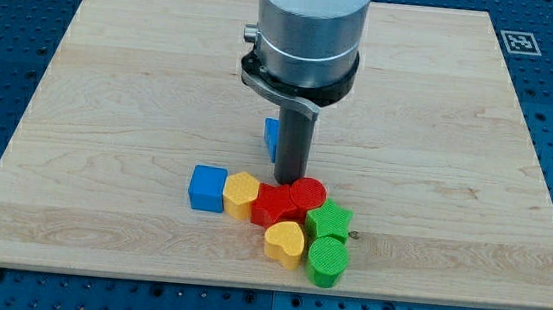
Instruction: Point your arm towards the blue cube
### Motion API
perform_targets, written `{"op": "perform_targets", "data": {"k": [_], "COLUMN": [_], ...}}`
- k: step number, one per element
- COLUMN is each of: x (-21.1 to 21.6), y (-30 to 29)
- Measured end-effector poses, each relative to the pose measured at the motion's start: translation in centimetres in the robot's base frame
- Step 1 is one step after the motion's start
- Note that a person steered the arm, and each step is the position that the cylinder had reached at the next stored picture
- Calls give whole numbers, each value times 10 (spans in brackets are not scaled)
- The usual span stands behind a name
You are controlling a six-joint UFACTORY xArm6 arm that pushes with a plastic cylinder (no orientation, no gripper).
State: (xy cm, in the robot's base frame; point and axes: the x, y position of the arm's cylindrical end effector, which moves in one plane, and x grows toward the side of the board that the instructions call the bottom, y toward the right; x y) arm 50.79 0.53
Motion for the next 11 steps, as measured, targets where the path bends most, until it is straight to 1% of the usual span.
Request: {"op": "perform_targets", "data": {"k": [2,3,4,5,6,7,8,9,10,11], "x": [-66,-78,-59,-14,40,95,99,102,75,59], "y": [-53,-99,-157,-206,-232,-212,-123,-112,-101,-99]}}
